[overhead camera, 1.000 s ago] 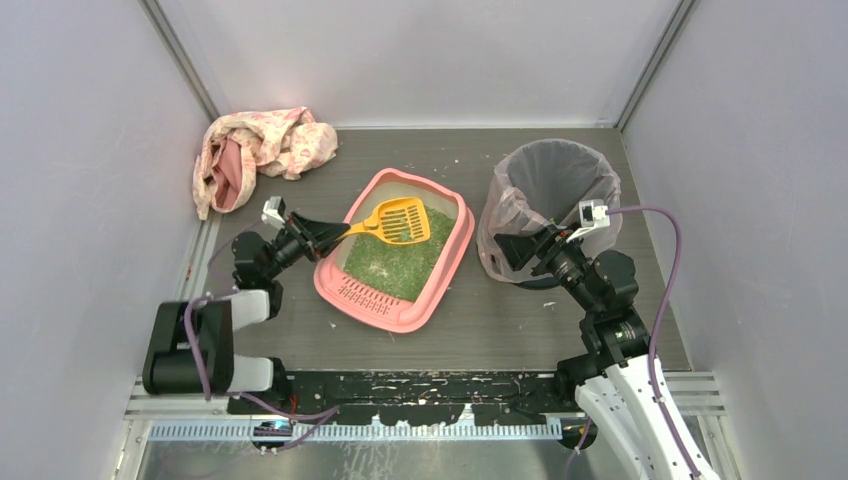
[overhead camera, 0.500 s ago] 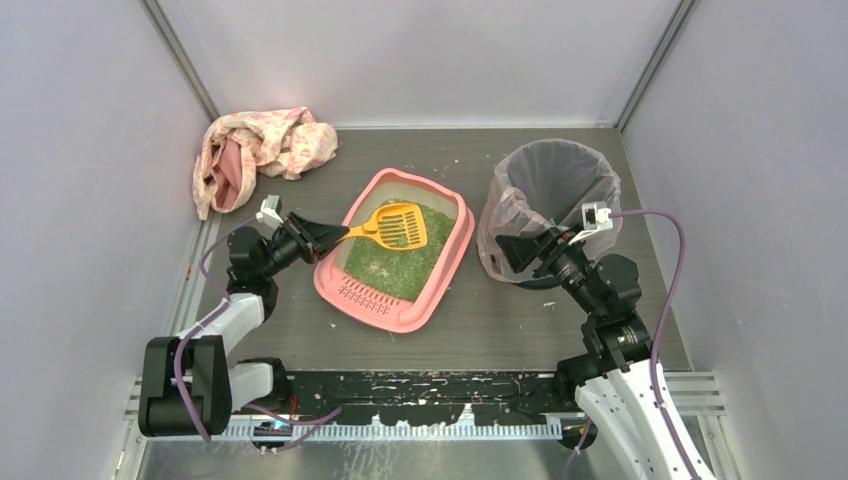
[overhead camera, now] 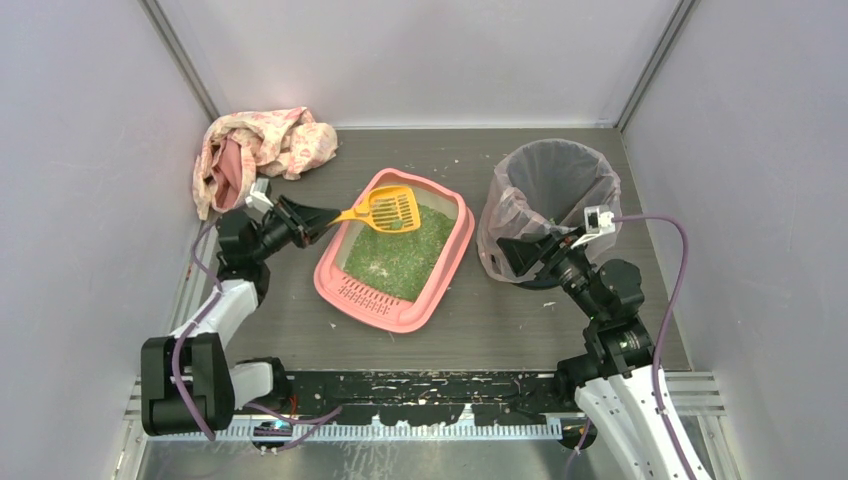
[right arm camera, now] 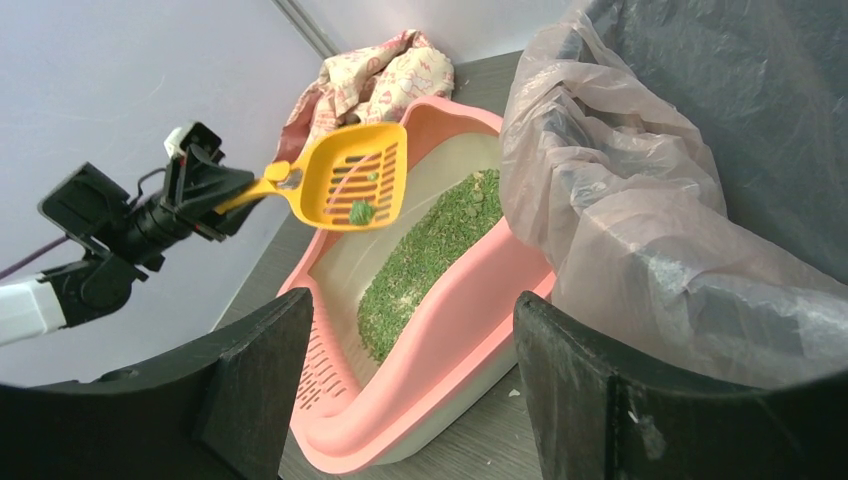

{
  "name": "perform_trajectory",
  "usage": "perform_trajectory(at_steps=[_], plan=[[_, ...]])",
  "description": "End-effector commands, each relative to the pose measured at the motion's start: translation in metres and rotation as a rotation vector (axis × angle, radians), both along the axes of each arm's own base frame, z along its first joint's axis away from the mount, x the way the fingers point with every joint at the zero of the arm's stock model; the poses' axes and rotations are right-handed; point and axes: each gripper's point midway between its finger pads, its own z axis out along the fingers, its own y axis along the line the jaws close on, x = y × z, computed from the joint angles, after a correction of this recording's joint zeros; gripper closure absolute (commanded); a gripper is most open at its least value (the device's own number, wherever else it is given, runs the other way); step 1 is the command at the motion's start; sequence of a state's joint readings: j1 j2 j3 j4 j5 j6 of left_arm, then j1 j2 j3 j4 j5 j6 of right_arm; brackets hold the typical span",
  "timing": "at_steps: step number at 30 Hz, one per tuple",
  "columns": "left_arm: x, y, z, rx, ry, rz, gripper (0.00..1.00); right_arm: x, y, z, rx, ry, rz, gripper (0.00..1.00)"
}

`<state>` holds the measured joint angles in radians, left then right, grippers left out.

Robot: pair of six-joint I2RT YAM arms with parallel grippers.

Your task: Clean the litter box

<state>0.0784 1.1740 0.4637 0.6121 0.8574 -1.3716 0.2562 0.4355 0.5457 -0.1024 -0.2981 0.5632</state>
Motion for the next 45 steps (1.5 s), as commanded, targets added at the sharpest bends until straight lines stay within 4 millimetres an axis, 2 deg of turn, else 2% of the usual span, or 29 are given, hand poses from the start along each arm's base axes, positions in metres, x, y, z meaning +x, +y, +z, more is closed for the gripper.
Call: perform_trajectory(at_steps=[1,12,16,24,25,29,35,37,40,45], plan=[[0.012,0.001,0.042,0.028,-0.106,-0.009,1.0,-0.008,-0.002,0.023,0.013,-0.073,-0.001,0.22],[0.049,0.004,0.1,0.003,-0.146,0.019,1.0,-0.026,-0.008,0.049,0.027,-0.132,-0.007,0.22],[0.06,-0.013,0.12,-0.002,-0.162,0.004,1.0,-0.032,-0.011,0.056,0.03,-0.149,-0.015,0.22],[0.082,-0.083,0.17,-0.033,-0.226,-0.104,1.0,-0.05,-0.027,0.076,0.032,-0.206,-0.078,0.22],[0.085,-0.092,0.182,-0.036,-0.245,-0.113,1.0,-0.053,-0.03,0.079,0.028,-0.213,-0.091,0.22],[0.092,-0.132,0.198,-0.024,-0.272,-0.163,1.0,-0.066,-0.045,0.09,0.022,-0.236,-0.157,0.22],[0.096,-0.2,0.202,0.025,-0.297,-0.253,1.0,-0.085,-0.062,0.102,0.012,-0.265,-0.223,0.23],[0.089,-0.228,0.202,0.067,-0.331,-0.302,1.0,-0.089,-0.065,0.103,0.006,-0.267,-0.23,0.22],[0.083,-0.258,0.2,0.174,-0.418,-0.36,1.0,-0.093,-0.068,0.104,-0.002,-0.271,-0.243,0.22],[0.084,-0.281,0.188,0.394,-0.619,-0.431,1.0,-0.097,-0.072,0.102,-0.021,-0.272,-0.254,0.23]])
